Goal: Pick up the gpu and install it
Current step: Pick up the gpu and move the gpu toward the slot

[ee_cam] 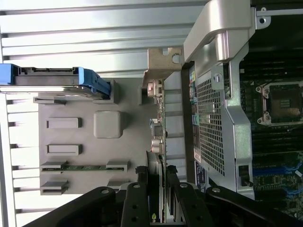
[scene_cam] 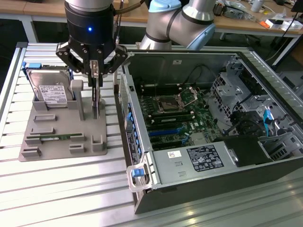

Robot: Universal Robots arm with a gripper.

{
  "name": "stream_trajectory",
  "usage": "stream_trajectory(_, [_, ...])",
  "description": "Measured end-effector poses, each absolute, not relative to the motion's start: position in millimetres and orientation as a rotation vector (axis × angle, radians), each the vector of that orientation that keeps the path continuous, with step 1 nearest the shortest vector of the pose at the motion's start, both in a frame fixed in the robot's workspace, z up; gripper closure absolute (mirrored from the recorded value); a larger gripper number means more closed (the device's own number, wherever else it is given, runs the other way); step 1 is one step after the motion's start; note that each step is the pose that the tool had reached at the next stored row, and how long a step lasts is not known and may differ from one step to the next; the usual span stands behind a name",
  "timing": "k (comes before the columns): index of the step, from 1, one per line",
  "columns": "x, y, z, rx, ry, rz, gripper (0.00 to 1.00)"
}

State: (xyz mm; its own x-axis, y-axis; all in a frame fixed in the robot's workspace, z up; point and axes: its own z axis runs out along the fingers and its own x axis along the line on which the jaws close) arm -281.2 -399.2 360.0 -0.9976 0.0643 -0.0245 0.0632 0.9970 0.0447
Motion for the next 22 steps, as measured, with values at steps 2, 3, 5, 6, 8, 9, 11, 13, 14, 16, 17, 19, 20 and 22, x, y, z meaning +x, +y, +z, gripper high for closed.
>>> stream_trajectory(2, [-281.2,-399.2,360.5,0.099,3.113,0.068,0.73])
stream_trajectory(3, [-281.2,-399.2,360.7,0.099,3.113,0.068,0.73])
stream_trajectory(5, [-281.2,-399.2,361.1,0.099,3.113,0.068,0.73])
stream_trajectory(6, [-281.2,-399.2,361.4,0.099,3.113,0.068,0.73])
stream_trajectory(8, [-281.3,-399.2,362.1,0.099,3.113,0.068,0.73])
stream_trajectory(9, [-281.2,-399.2,362.4,0.099,3.113,0.068,0.73])
stream_trajectory(11, [-281.2,-399.2,363.4,0.099,3.113,0.068,0.73])
stream_trajectory(13, [-281.2,-399.2,363.9,0.099,3.113,0.068,0.73])
stream_trajectory(14, [-281.2,-399.2,364.0,0.099,3.113,0.068,0.73])
stream_trajectory(16, [-281.2,-399.2,364.4,0.099,3.113,0.068,0.73])
stream_trajectory(17, [-281.2,-399.2,364.7,0.099,3.113,0.068,0.73])
stream_trajectory(19, [-281.2,-399.2,365.1,0.099,3.113,0.068,0.73])
stream_trajectory(20, [-281.2,-399.2,365.3,0.099,3.113,0.068,0.73])
stream_trajectory(22, [-281.2,-399.2,365.9,0.099,3.113,0.068,0.73])
